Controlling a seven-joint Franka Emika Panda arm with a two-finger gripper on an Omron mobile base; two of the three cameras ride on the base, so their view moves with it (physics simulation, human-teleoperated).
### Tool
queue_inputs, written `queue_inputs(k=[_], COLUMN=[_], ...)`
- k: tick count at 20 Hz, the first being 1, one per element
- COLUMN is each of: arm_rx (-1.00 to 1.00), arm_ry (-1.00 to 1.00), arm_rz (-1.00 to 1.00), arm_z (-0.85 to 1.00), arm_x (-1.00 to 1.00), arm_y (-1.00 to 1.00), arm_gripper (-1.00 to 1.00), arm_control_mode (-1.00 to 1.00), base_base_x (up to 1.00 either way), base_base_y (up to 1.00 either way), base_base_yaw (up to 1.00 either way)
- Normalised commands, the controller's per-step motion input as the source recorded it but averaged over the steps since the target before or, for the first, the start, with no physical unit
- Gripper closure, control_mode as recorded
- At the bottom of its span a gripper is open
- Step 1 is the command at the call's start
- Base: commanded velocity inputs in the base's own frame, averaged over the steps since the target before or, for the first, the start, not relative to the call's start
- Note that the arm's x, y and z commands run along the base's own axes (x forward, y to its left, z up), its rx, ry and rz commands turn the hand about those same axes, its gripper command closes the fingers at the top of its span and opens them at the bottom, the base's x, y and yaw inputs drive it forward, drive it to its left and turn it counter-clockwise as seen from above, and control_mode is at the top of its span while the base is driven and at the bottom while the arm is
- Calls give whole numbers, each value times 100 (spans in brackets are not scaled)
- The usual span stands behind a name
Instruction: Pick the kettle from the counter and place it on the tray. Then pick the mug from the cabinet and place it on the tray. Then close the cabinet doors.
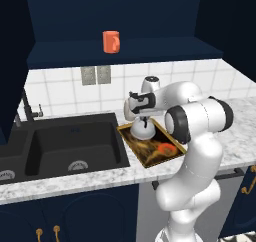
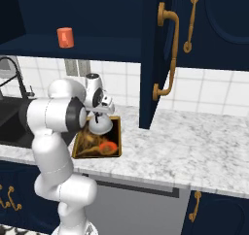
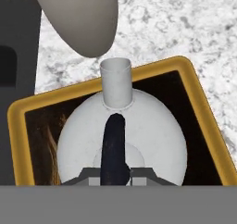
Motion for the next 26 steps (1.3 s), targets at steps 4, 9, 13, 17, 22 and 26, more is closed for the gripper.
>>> queue_inputs(k=[4, 9, 13, 17, 22, 26], arm_rx=[1, 1, 0, 0, 0, 0], arm_ry=[0, 0, 0, 0, 0, 0], arm_rz=[5, 4, 1, 0, 1, 3], arm_z=[-16, -17, -13, -19, -29, -34], arm_x=[27, 7, -28, -21, 0, -2], arm_y=[0, -1, -5, -2, 0, 0], arm_gripper=[100, 100, 100, 100, 100, -100], arm_control_mode=[-100, -100, -100, -100, -100, -100], base_base_x=[0, 0, 0, 0, 0, 0], base_base_y=[0, 0, 0, 0, 0, 0], base_base_yaw=[0, 0, 0, 0, 0, 0])
